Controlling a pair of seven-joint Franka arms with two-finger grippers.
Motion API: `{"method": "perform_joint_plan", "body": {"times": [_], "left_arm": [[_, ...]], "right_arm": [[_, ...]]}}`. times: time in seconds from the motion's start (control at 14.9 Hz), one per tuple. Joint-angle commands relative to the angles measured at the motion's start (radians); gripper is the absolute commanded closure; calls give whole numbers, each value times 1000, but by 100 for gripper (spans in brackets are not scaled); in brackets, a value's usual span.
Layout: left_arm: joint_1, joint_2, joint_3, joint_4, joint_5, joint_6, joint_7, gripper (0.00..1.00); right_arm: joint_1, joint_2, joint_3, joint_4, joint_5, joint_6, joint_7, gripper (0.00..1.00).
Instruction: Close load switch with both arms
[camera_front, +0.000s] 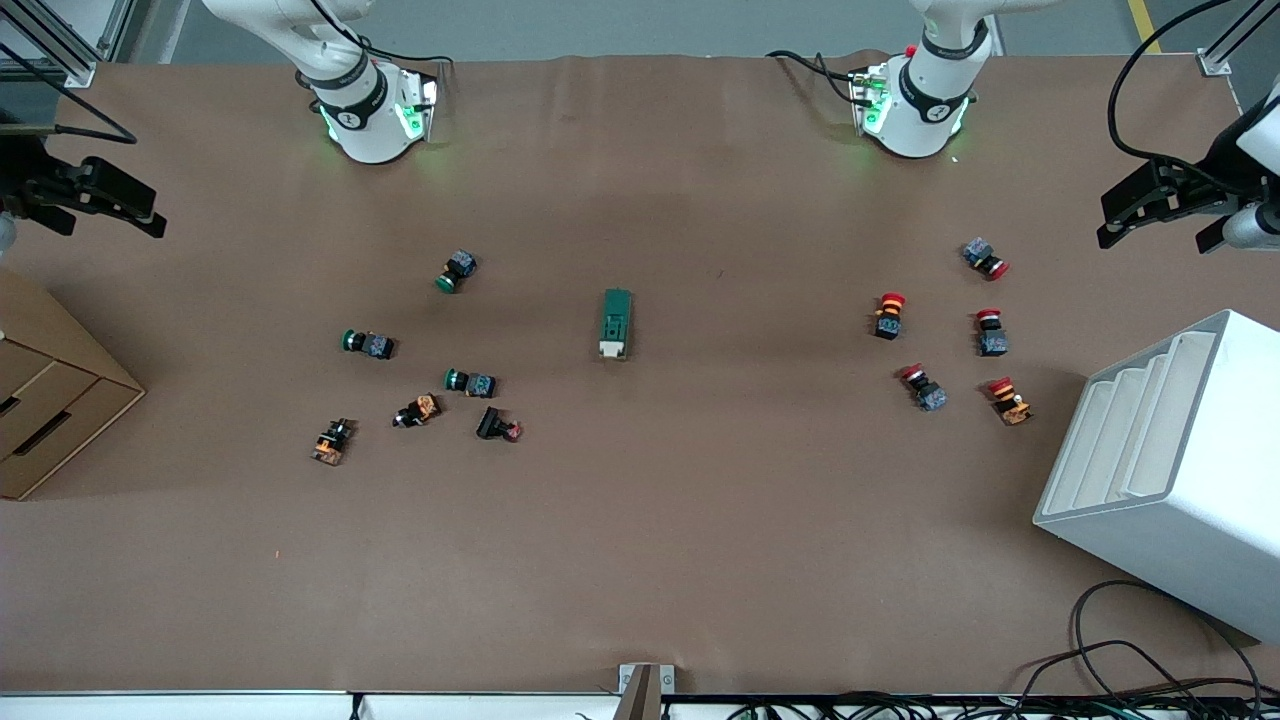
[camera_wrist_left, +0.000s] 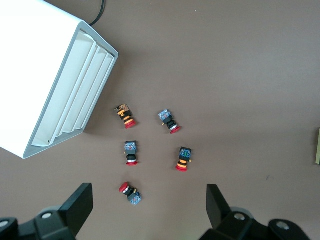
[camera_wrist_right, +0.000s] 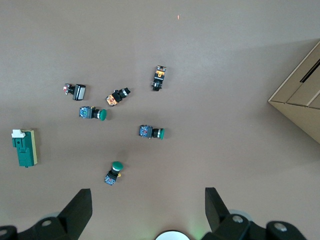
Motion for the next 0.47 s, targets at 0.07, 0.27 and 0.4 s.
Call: {"method": "perform_joint_plan", "body": {"times": [0.07,0.27,0.4], "left_arm": [[-7,-23,8,-19,0,-30,33,0],[-3,-21,8,-21,3,-36,88,0],[1,-23,8,-22,3,-37,87,0]], "right_arm": [[2,-23,-10,-27,6,9,-3,0],[2,-23,-10,-29,6,9,-3,0],[2,-23,-10,-29,6,9,-5,0]]}}
